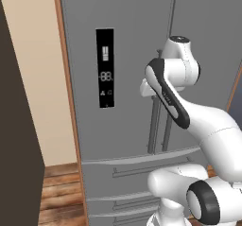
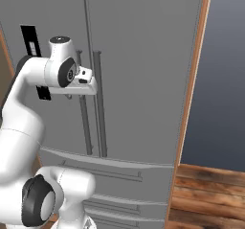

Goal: Retrieve a lemon from the fridge and place it on the cutting board with the fish.

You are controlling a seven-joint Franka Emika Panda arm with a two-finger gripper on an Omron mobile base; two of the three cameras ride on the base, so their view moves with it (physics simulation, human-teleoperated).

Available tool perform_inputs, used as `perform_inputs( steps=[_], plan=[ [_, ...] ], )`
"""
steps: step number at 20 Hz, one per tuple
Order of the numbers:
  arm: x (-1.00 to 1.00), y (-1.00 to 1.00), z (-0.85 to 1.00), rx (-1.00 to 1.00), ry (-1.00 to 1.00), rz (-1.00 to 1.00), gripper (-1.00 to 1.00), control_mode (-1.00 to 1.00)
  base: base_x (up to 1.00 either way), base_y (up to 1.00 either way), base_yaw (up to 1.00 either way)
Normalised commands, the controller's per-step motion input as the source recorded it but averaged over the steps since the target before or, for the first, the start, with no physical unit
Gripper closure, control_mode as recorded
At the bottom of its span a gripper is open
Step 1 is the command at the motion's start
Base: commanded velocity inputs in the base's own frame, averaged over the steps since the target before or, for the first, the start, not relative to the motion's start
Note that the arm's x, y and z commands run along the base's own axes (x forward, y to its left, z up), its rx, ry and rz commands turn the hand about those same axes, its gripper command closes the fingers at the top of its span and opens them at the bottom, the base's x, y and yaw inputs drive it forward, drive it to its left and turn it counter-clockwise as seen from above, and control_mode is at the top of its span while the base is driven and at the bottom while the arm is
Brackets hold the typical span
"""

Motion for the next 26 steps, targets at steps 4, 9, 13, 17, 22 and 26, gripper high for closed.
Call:
perform_inputs(
  steps=[4, 9, 13, 17, 22, 26],
  plan=[
    [-0.11, -0.01, -0.03, 0.00, 0.00, 0.00, -1.00, -1.00, 0.00, 0.00, 0.00],
    [0.00, 0.00, 0.00, 0.00, 0.00, 0.00, -1.00, 1.00, -0.21, -0.33, 0.00],
    [0.00, 0.00, 0.00, 0.00, 0.00, 0.00, -1.00, 1.00, -0.21, -0.25, 0.00],
    [0.00, 0.00, 0.00, 0.00, 0.00, 0.00, -1.00, 1.00, -0.26, -0.02, -0.01],
    [0.00, 0.00, 0.00, 0.00, 0.00, 0.00, -1.00, 1.00, -0.58, -0.06, -0.04],
    [0.00, 0.00, 0.00, 0.00, 0.00, 0.00, -1.00, 1.00, -0.44, -0.19, -0.03]
  ],
)
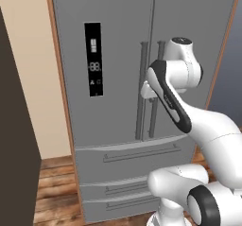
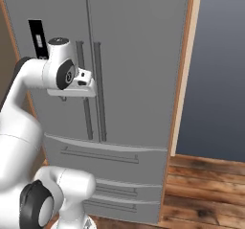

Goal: Retrieve a lemon from the fridge and place it on the cutting board with the fish.

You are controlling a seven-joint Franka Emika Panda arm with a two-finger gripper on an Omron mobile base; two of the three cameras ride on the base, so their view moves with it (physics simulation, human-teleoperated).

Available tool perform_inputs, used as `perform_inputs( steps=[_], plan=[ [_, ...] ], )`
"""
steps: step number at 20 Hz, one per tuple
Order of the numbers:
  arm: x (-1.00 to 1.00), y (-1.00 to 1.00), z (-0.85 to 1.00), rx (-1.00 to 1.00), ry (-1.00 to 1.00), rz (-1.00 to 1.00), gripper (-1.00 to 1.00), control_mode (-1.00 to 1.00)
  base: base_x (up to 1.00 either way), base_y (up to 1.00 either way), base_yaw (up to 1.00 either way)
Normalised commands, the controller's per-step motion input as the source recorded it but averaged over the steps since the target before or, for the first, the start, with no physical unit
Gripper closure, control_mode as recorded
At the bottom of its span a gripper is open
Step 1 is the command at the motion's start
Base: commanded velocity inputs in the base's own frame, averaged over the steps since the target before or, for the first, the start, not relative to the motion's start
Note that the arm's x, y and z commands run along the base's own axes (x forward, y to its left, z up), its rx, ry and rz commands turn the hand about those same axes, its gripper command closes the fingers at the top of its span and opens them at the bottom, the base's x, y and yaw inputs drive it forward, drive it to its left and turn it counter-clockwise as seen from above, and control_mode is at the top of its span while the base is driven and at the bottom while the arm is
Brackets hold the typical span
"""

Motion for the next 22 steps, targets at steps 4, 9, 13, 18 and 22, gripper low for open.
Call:
perform_inputs(
  steps=[4, 9, 13, 18, 22],
  plan=[
    [0.00, 0.00, 0.00, 0.00, 0.00, 0.00, -1.00, 1.00, 0.00, -0.19, 0.00],
    [0.00, 0.00, 0.00, 0.00, 0.00, 0.00, -1.00, 1.00, 0.08, -0.25, 0.00],
    [0.00, 0.00, 0.00, 0.00, 0.00, 0.00, -1.00, 1.00, 0.01, -0.19, 0.00],
    [0.00, 0.00, 0.00, 0.00, 0.00, 0.00, -1.00, 1.00, 0.00, -0.29, 0.00],
    [0.00, 0.00, 0.00, 0.00, 0.00, 0.00, -1.00, 1.00, 0.00, -0.33, 0.00]
  ],
)
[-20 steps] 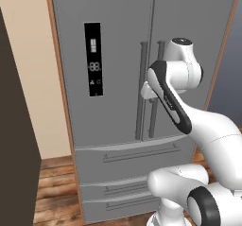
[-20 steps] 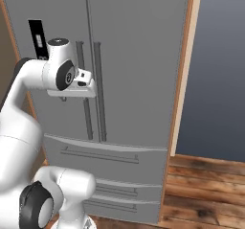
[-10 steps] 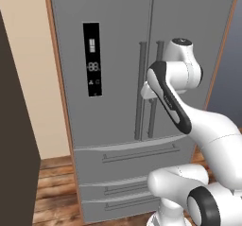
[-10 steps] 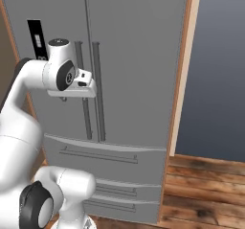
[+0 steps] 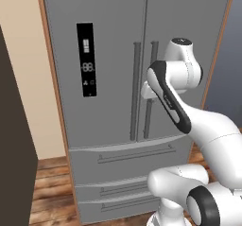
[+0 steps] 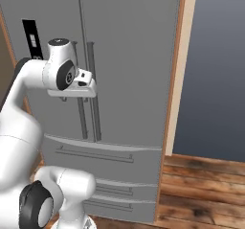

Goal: Retrieve a lemon from the fridge and place it on the cutting board with the fish.

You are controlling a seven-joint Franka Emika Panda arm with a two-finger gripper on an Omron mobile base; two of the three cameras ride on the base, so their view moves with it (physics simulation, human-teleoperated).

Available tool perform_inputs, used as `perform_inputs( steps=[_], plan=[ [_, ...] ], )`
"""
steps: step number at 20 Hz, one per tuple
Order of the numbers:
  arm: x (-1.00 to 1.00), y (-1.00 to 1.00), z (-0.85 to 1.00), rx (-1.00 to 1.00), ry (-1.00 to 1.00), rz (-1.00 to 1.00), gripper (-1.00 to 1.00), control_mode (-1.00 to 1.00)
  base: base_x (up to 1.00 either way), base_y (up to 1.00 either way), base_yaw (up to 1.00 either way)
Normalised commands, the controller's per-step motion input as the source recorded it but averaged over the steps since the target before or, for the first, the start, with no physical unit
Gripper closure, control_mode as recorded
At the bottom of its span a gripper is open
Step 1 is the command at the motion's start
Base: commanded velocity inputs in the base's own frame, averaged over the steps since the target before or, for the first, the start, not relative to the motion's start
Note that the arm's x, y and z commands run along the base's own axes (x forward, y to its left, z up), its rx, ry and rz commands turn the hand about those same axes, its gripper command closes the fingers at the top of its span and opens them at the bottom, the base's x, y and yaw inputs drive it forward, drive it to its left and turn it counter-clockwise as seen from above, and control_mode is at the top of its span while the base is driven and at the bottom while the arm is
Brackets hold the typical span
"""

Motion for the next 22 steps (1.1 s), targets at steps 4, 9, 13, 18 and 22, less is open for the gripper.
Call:
perform_inputs(
  steps=[4, 9, 13, 18, 22],
  plan=[
    [0.00, -0.01, 0.00, 0.00, 0.00, 0.00, -1.00, -1.00, 0.00, -0.15, 0.00],
    [0.07, -0.01, 0.00, 0.00, -0.06, 0.01, -1.00, -1.00, 0.00, 0.00, 0.00],
    [0.34, 0.00, -0.01, 0.00, -0.31, 0.00, -1.00, -1.00, 0.00, 0.00, 0.00],
    [0.62, -0.33, 0.00, 0.00, -0.22, 0.00, -1.00, -1.00, 0.00, 0.00, 0.00],
    [0.27, -0.12, 0.03, 0.00, -0.12, 0.00, -1.00, -1.00, 0.00, 0.00, 0.00]
  ],
)
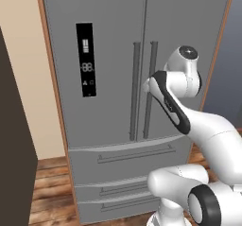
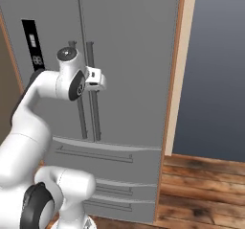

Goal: Retrieve a lemon from the fridge and place it on the cutting board with the fish.

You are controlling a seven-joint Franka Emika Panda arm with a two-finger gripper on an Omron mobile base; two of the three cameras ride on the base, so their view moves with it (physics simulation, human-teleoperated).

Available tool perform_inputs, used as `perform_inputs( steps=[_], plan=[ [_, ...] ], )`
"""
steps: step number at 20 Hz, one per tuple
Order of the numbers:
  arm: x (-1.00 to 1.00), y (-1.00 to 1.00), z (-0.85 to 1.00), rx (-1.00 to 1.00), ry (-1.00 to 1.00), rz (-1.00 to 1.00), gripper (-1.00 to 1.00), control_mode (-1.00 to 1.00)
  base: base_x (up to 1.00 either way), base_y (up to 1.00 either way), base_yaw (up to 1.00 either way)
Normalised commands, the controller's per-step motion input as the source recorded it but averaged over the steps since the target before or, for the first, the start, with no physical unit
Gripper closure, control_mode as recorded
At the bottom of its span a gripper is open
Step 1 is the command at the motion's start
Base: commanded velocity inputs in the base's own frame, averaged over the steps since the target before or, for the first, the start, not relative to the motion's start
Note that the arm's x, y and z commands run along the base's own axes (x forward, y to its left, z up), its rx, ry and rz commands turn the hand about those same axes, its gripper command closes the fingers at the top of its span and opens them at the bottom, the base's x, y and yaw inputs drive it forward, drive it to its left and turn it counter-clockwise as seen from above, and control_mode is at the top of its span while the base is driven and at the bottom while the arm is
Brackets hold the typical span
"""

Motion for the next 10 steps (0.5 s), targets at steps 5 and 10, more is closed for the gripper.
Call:
perform_inputs(
  steps=[5, 10],
  plan=[
    [0.24, -0.01, 0.00, 0.00, -0.18, 0.00, -1.00, -1.00, 0.00, 0.00, 0.00],
    [0.41, 0.09, 0.00, 0.00, -0.09, 0.00, -1.00, -1.00, 0.00, 0.00, 0.00]
  ],
)
